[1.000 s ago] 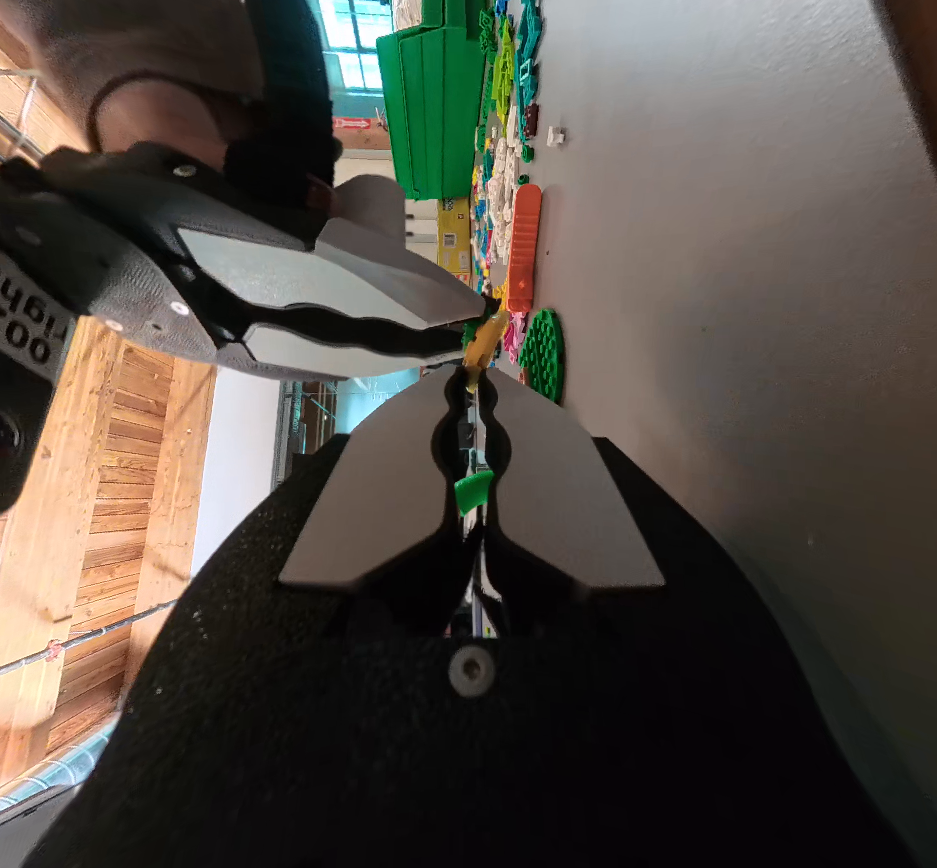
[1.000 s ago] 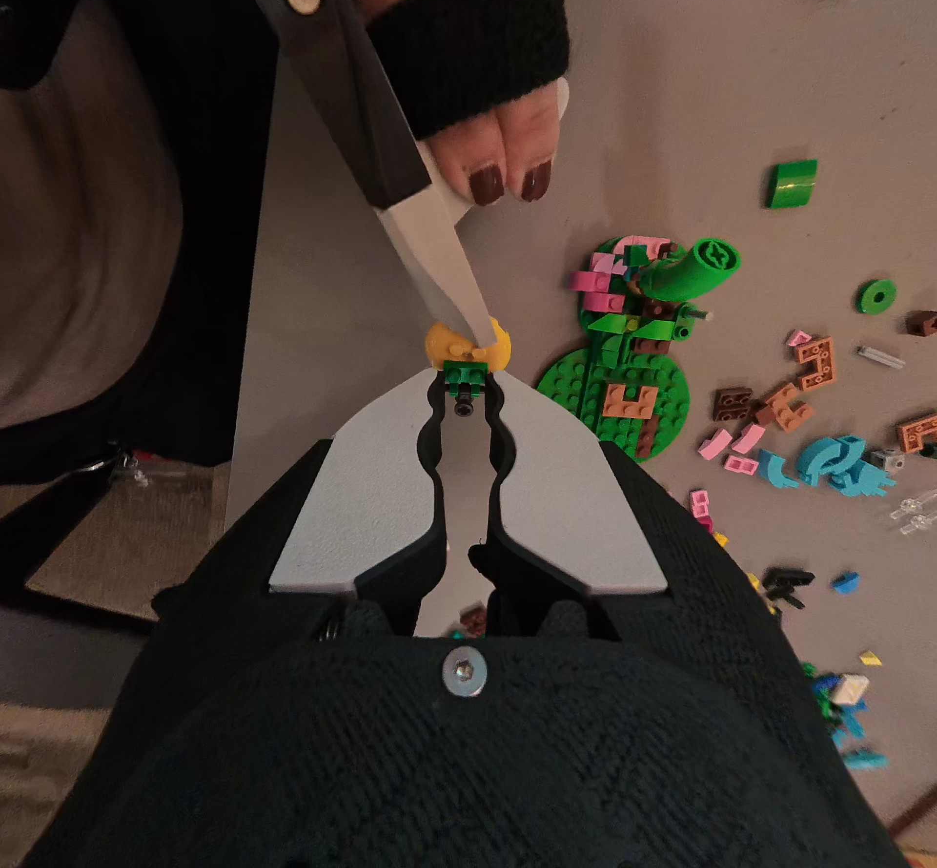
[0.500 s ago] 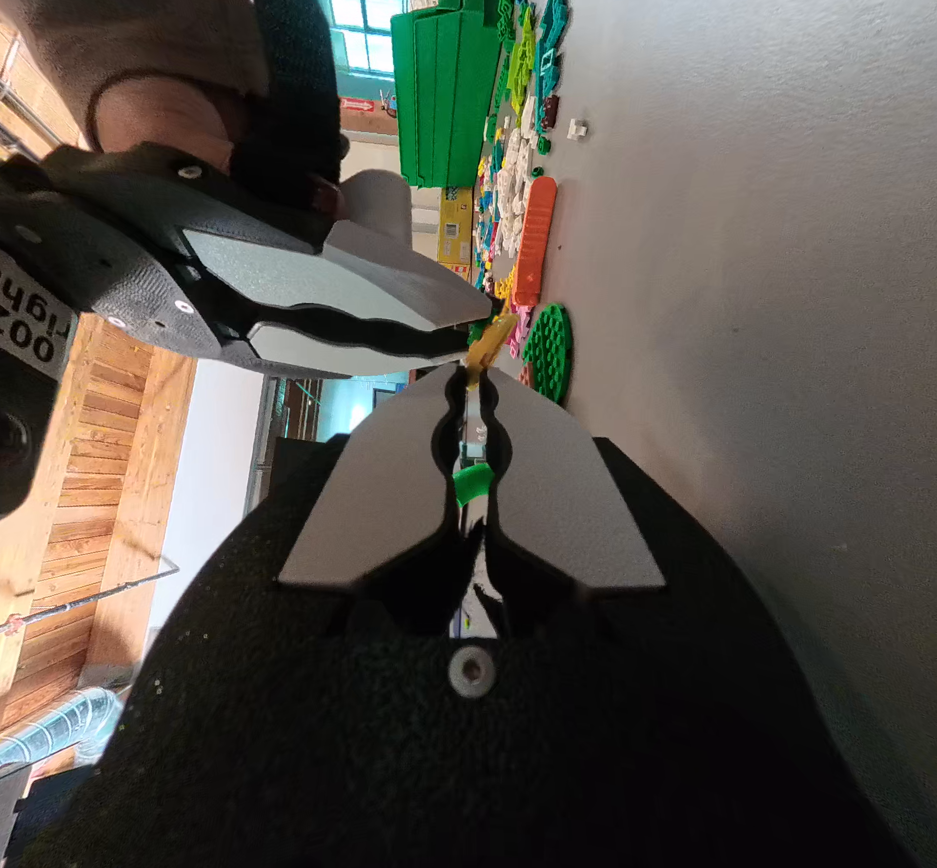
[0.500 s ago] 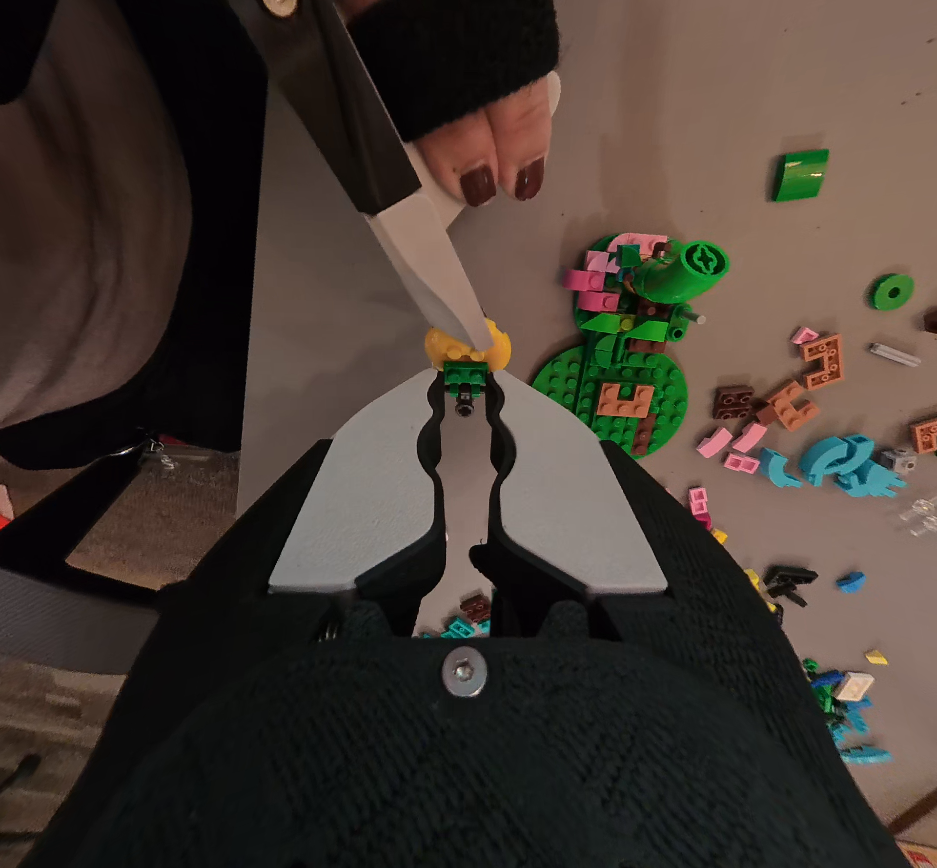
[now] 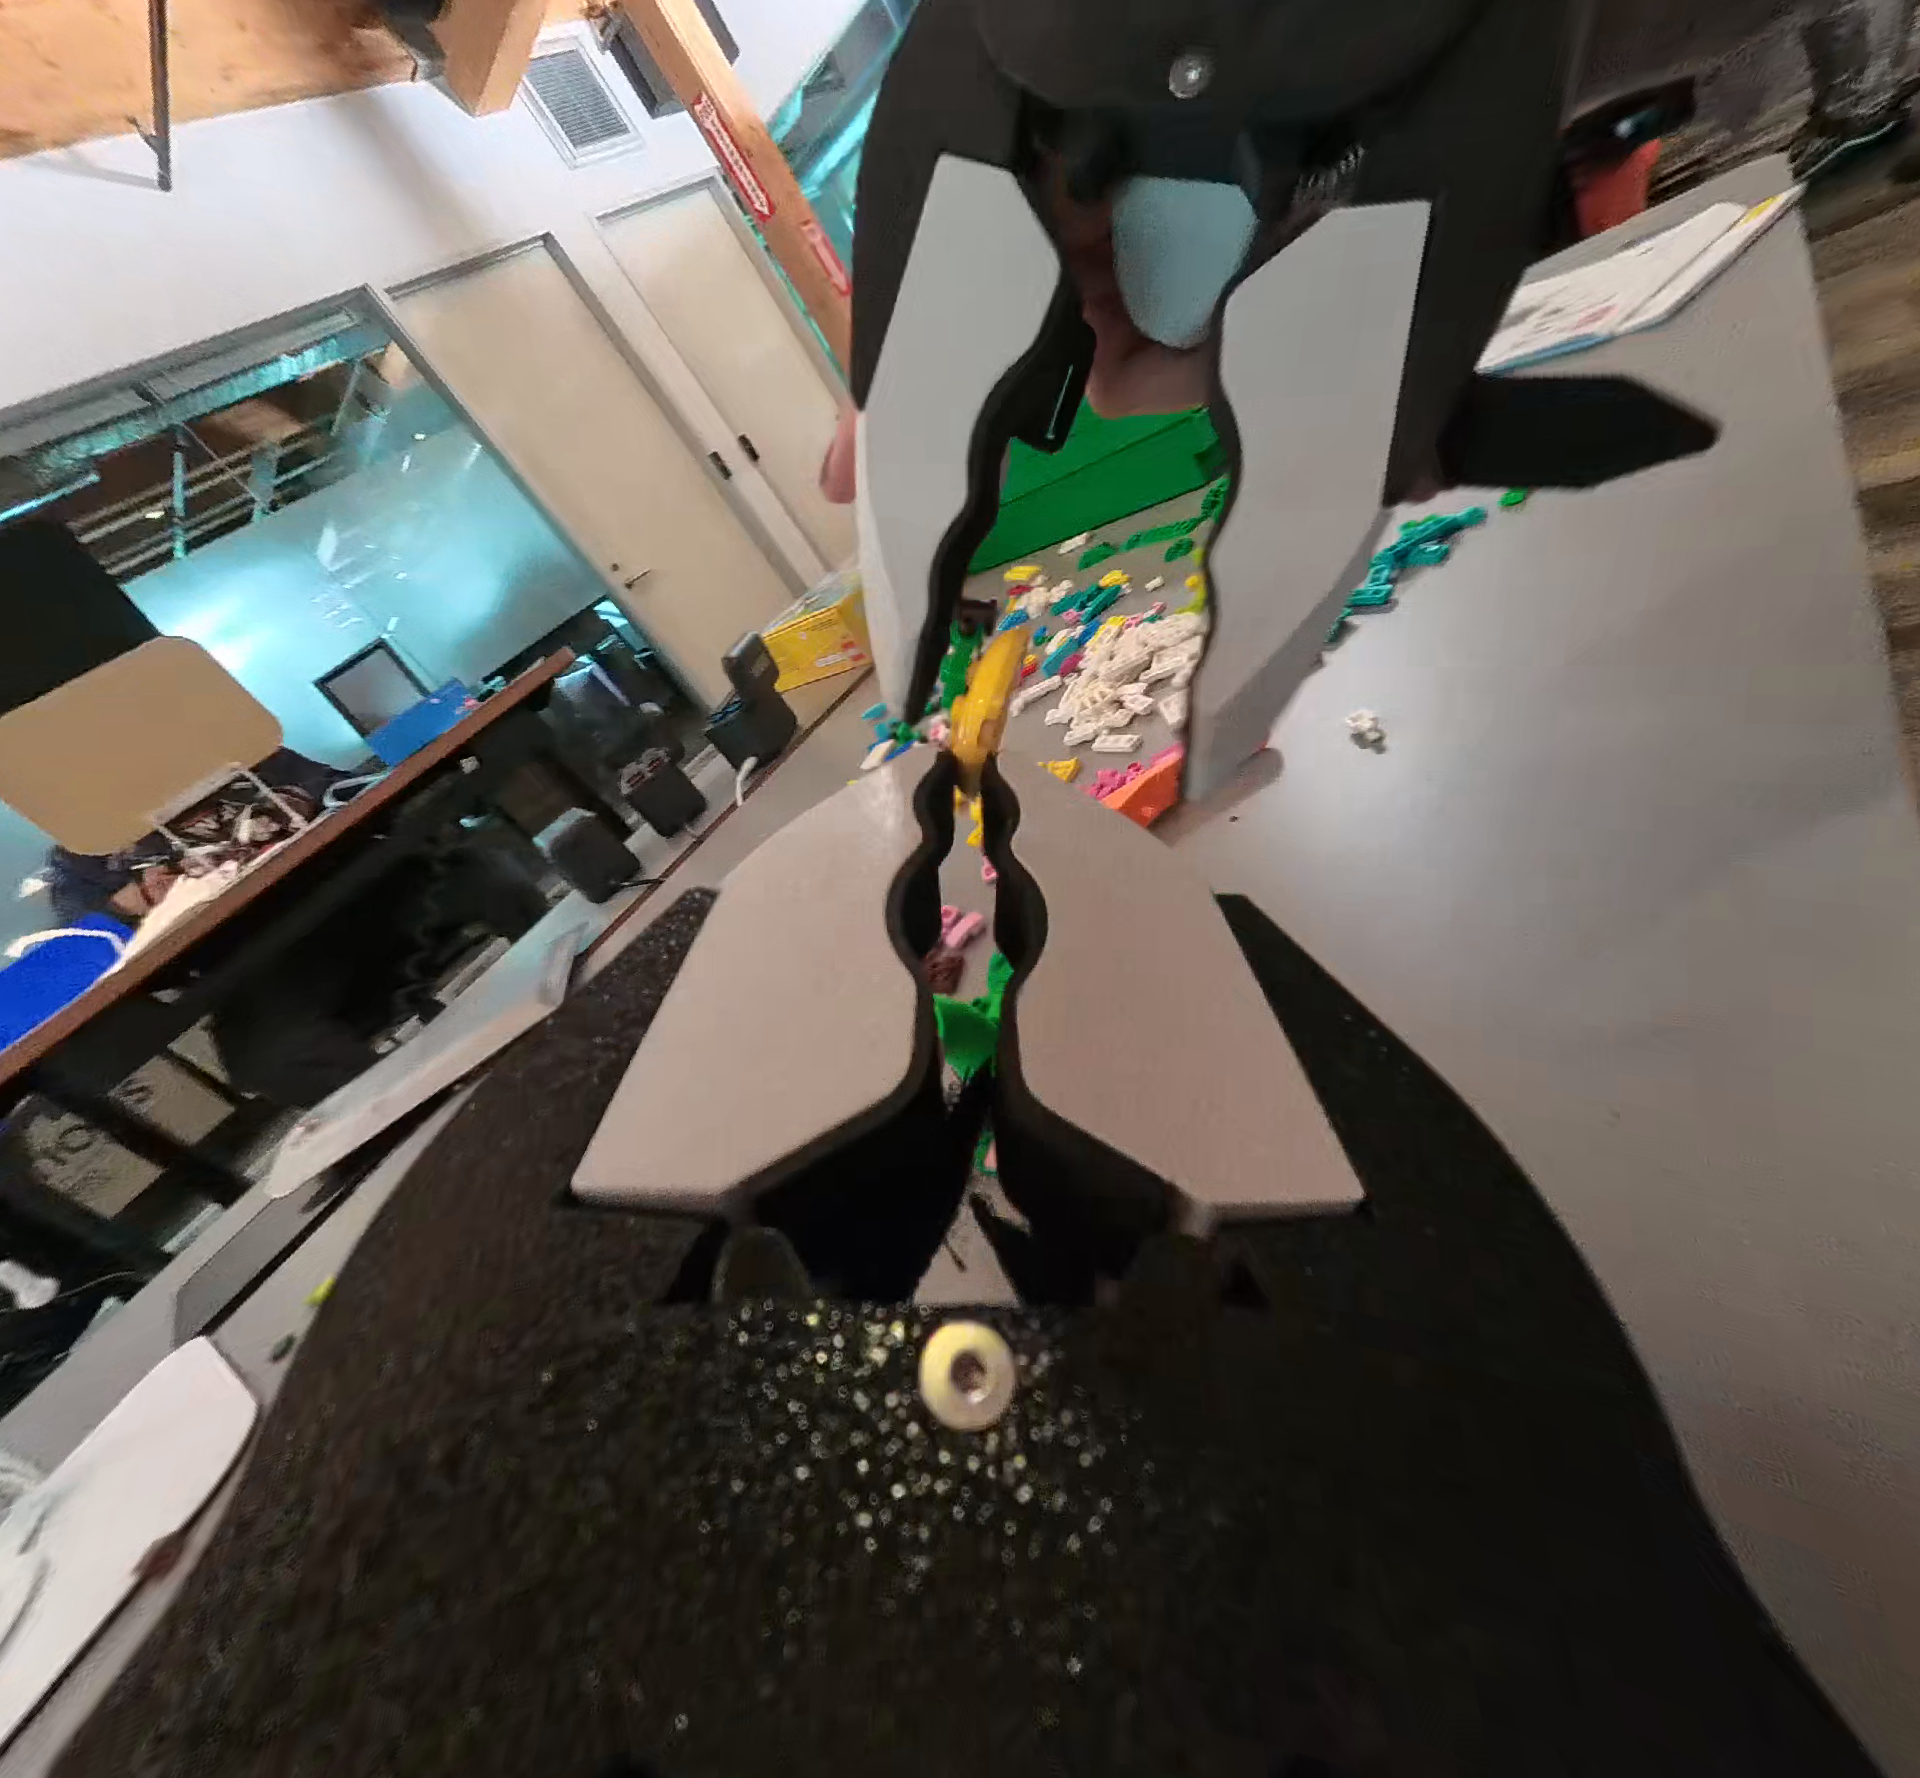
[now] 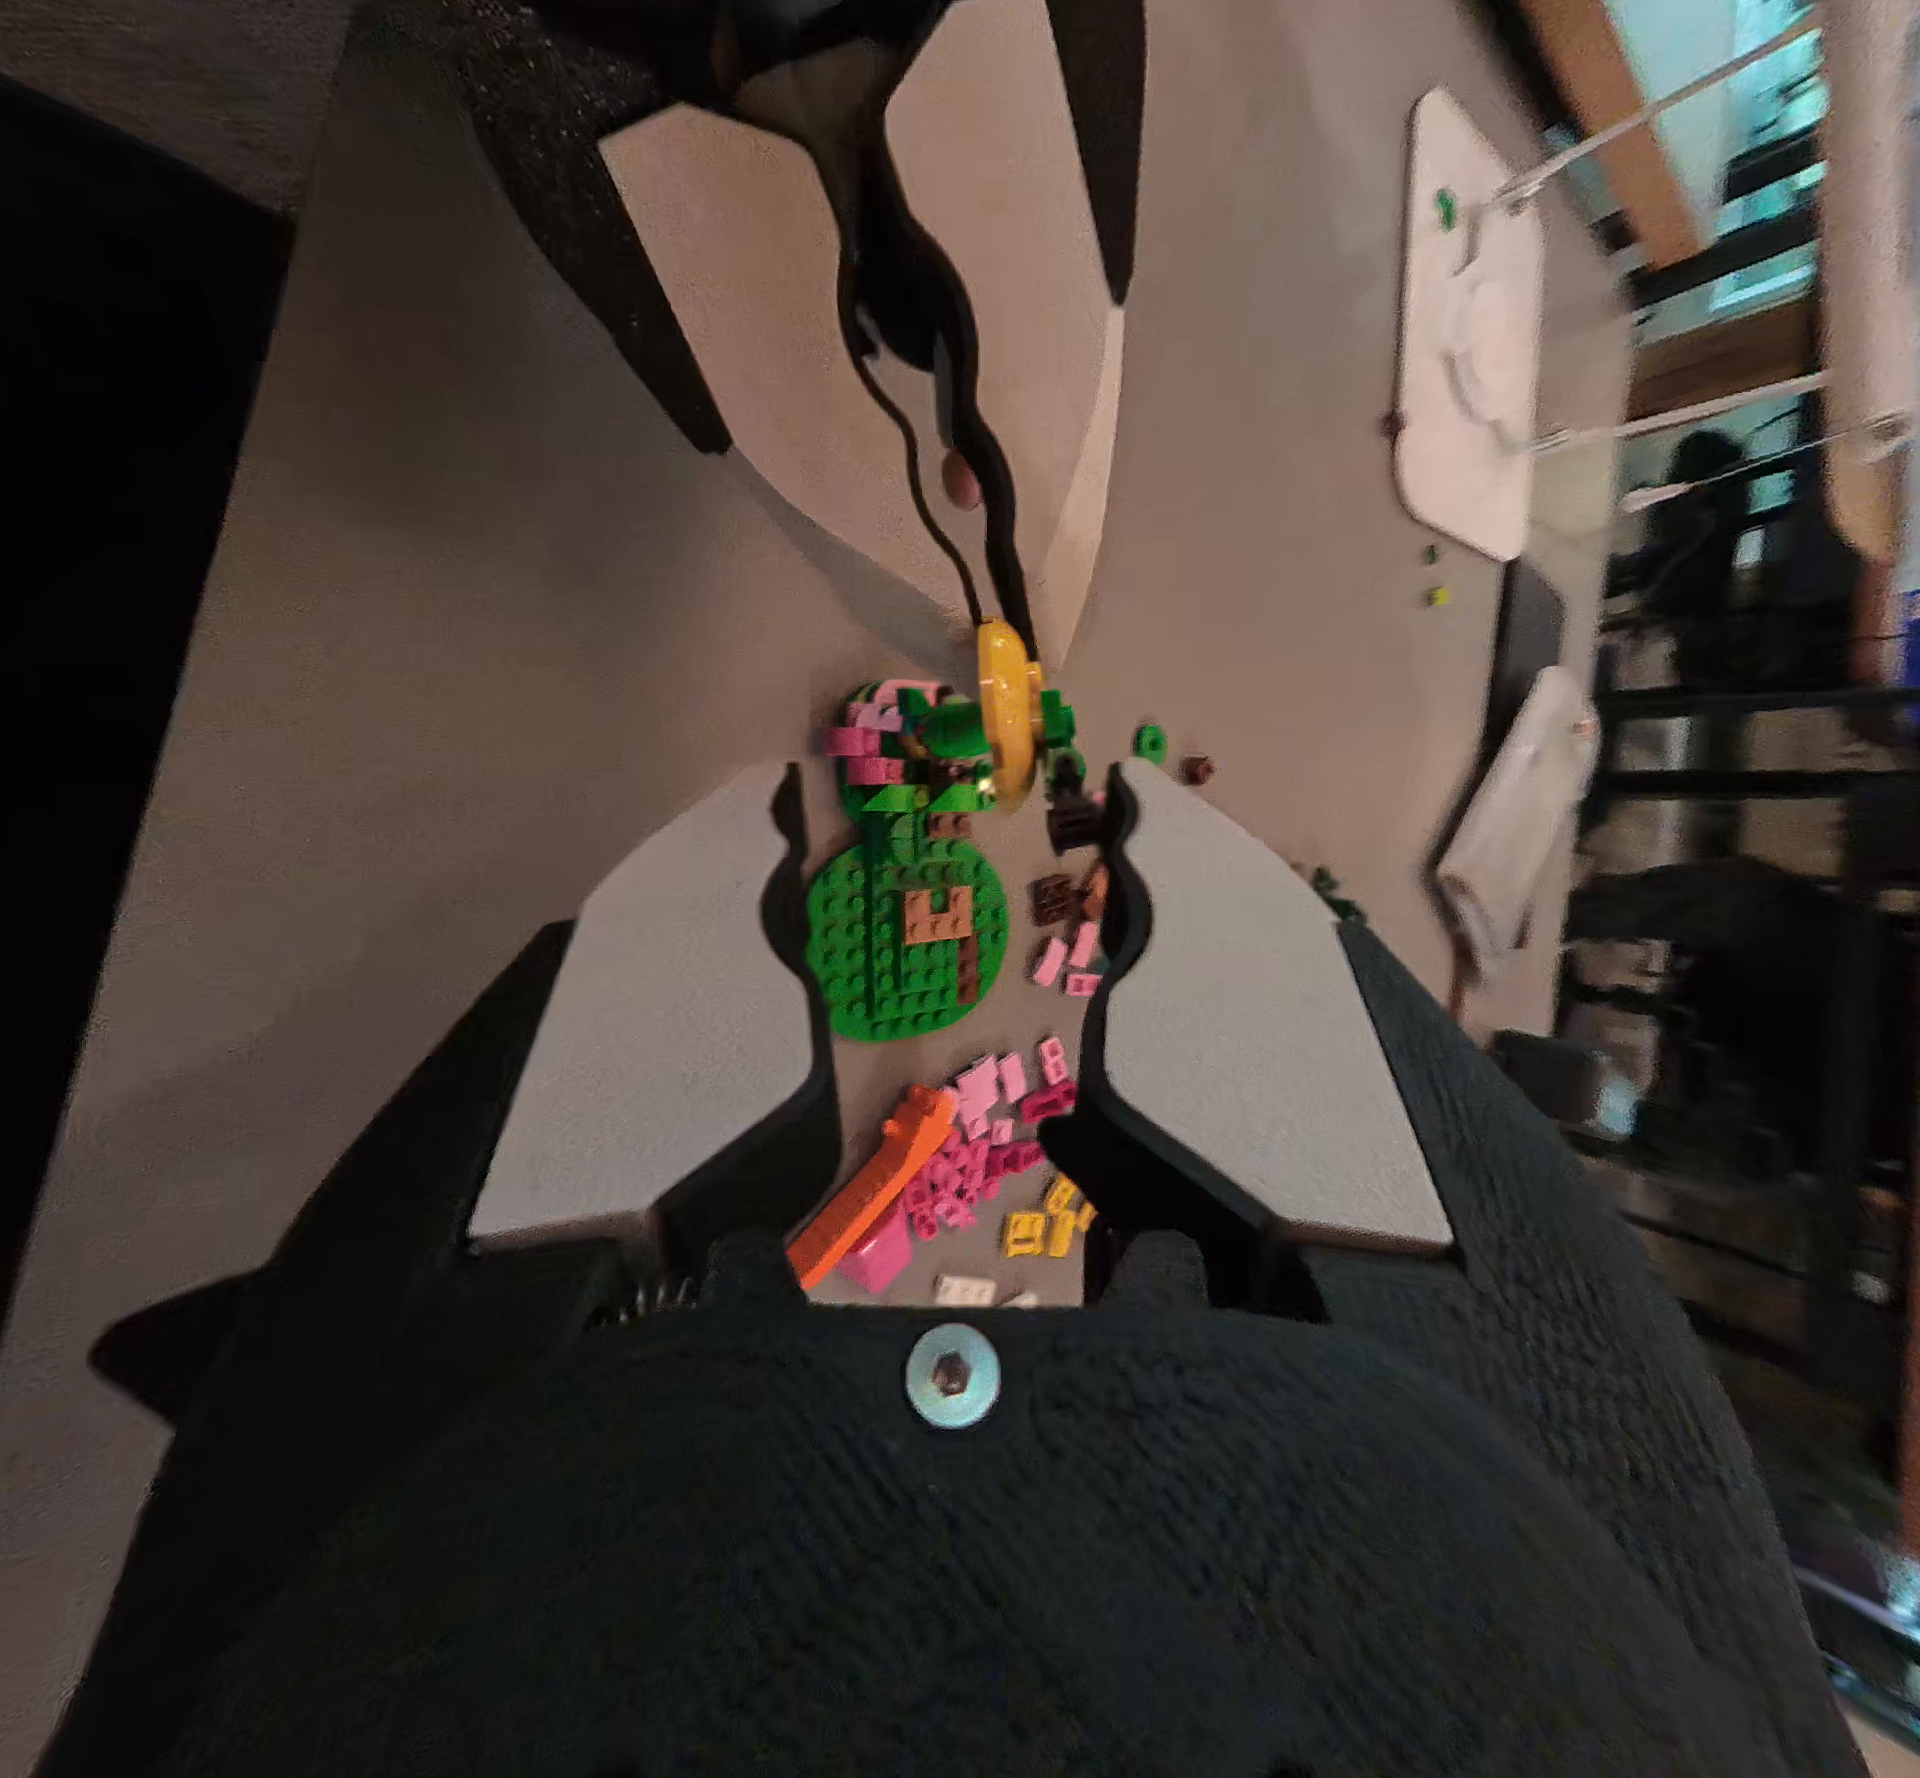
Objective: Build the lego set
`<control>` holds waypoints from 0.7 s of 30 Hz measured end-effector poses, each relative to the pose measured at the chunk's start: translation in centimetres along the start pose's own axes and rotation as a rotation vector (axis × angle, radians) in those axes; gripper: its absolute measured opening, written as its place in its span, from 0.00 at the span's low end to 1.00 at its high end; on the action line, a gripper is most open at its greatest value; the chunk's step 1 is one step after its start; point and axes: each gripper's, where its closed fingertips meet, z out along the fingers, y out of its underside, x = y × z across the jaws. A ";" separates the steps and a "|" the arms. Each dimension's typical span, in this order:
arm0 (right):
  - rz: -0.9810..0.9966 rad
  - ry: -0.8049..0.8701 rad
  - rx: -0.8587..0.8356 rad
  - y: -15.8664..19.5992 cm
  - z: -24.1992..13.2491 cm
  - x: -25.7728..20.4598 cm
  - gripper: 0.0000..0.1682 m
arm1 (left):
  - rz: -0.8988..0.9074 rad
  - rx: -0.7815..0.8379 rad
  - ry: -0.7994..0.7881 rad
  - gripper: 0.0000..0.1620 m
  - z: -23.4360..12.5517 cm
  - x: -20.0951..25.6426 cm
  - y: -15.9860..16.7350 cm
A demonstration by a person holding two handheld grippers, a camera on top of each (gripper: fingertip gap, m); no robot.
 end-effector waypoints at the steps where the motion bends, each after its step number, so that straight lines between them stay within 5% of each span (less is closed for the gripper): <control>1: -0.021 0.037 0.015 -0.2 -0.1 0.3 0.27 | -0.004 0.006 0.007 0.03 0.0 0.1 -0.1; 12: -0.174 0.158 -0.020 -0.7 -0.3 0.8 0.08 | 0.007 -0.004 0.034 0.03 0.2 0.9 -0.2; 21: -0.215 0.211 -0.129 -0.3 -0.2 0.9 0.06 | 0.025 -0.045 0.014 0.03 0.4 0.9 0.1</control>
